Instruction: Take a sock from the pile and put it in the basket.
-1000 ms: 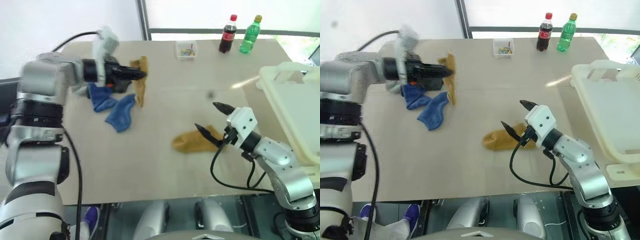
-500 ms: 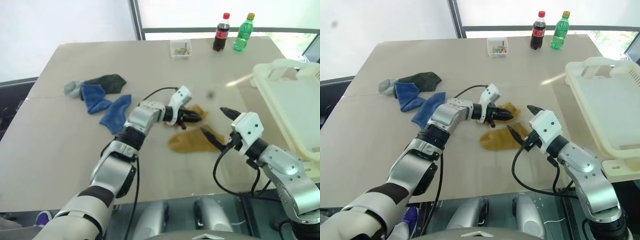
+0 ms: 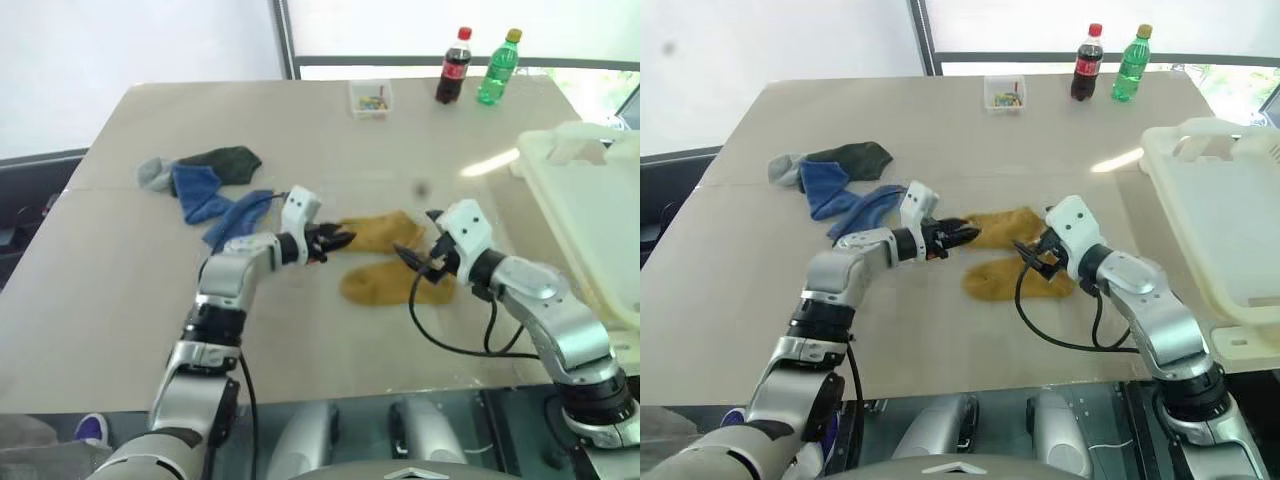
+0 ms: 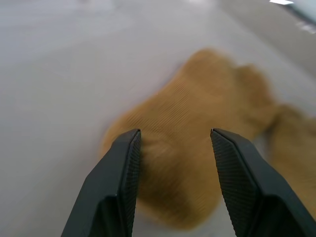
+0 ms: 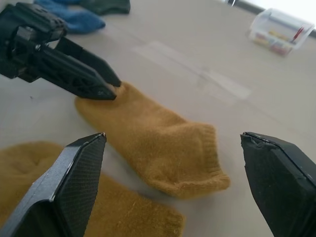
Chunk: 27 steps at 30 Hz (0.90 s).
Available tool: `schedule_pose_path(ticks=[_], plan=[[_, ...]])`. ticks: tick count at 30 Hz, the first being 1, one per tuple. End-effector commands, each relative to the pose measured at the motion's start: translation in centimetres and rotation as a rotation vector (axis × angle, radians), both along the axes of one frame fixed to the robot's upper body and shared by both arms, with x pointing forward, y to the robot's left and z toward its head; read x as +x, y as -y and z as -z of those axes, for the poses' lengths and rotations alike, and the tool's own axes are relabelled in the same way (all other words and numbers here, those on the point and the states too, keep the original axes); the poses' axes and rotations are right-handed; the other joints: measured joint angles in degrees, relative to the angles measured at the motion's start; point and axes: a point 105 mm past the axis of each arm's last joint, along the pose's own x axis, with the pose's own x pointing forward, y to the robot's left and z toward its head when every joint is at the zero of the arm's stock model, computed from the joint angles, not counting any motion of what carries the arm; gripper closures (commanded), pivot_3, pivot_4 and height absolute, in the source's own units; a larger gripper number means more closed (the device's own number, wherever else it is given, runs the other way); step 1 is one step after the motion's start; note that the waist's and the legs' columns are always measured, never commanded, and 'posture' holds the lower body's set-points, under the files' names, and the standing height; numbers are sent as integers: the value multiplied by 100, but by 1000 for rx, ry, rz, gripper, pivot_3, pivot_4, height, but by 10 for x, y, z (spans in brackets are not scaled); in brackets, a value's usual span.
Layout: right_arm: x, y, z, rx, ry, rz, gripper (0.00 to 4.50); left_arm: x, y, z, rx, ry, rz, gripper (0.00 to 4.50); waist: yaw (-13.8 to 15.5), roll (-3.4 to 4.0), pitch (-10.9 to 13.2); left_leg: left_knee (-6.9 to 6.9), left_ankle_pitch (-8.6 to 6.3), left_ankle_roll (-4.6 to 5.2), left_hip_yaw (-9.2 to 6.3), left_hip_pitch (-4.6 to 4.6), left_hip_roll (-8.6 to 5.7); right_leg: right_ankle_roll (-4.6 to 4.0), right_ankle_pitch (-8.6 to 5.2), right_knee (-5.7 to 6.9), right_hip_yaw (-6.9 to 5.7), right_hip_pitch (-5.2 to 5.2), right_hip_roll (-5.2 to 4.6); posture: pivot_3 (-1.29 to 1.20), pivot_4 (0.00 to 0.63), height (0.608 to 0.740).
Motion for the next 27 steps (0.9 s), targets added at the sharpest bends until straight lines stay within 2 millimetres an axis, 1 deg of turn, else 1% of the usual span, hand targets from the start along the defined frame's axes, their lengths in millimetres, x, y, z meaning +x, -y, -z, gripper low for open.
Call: schedule_pose_path(ticks=[1, 5, 7, 9, 11, 13, 16, 18, 22, 24, 26, 27], plan=[[22, -11, -5, -58, 58, -1, 0, 4, 1, 10, 86, 37, -70, 2121, 2, 1, -3, 1, 0, 0, 2, 2, 0, 0, 0, 2, 1, 1, -1, 0, 150, 740], [45, -11, 2, -95, 58, 52, 0, 4, -1, 6, 65, 50, -110, 2121, 2, -1, -11, 1, 0, 0, -1, 11, 0, 4, 3, 2, -2, 8, 0, 0, 150, 740], [52, -6, 4, -97, 46, 86, 0, 3, -4, 7, 75, 51, -124, 2121, -2, -1, -11, 1, 0, 0, 2, 11, 0, 4, 4, 3, 0, 8, -1, 0, 150, 740], [57, 2, 11, -144, 26, 114, 0, 3, -7, 7, 75, 57, -141, 2121, -5, -1, -11, 1, 0, 0, 3, 10, 0, 3, 4, 2, 3, 7, -1, 0, 150, 740], [59, 13, 22, -211, 9, 135, 0, 4, -9, 5, 67, 66, -161, 2121, -9, 0, -11, 0, 0, 0, 3, 10, 0, 4, 4, 1, 3, 7, -1, 0, 150, 740], [59, 20, 28, -225, -6, 143, 0, 4, -8, 4, 58, 70, -168, 2121, -22, 1, -13, 0, 0, 0, 3, 10, 0, 3, 4, 2, 3, 6, 0, 0, 150, 740], [53, 12, 15, -67, -42, 111, 0, 4, -8, -1, 27, 80, -173, 2121, -24, 1, -13, -1, 0, -1, 4, 12, 4, 4, 4, 2, 3, 7, 3, 0, 150, 740], [50, 8, 10, -23, -53, 84, 0, 4, -8, -8, -14, 84, -178, 2121, -27, 1, -13, -1, 0, 0, 4, 11, 6, 3, 4, 3, 5, 6, 4, 0, 150, 740], [48, 6, 14, -51, -69, 60, 0, 4, -7, -18, -69, 60, -187, 2121, -21, 1, -13, -1, -1, 0, 4, 9, 5, 4, 4, 0, 5, 6, 3, 0, 150, 740], [49, 5, 20, -56, -91, 59, 0, 6, -9, -17, -25, 61, -199, 2121, -17, 1, -13, -1, -1, 0, 3, 8, 4, 4, 4, 0, 4, 5, 2, 0, 150, 740], [50, 5, 24, -51, -115, 62, 0, 7, -11, -12, 21, 53, -211, 2121, -17, 1, -13, -1, 0, 0, 3, 7, 4, 4, 4, -1, 3, 5, 2, 0, 150, 740], [51, 6, 27, -50, -123, 63, 257, 7, -12, -8, 51, 51, -211, 2089, -20, 1, -13, -2, 0, 0, 3, 7, 4, 4, 4, -1, 3, 5, 2, 0, 150, 740]])
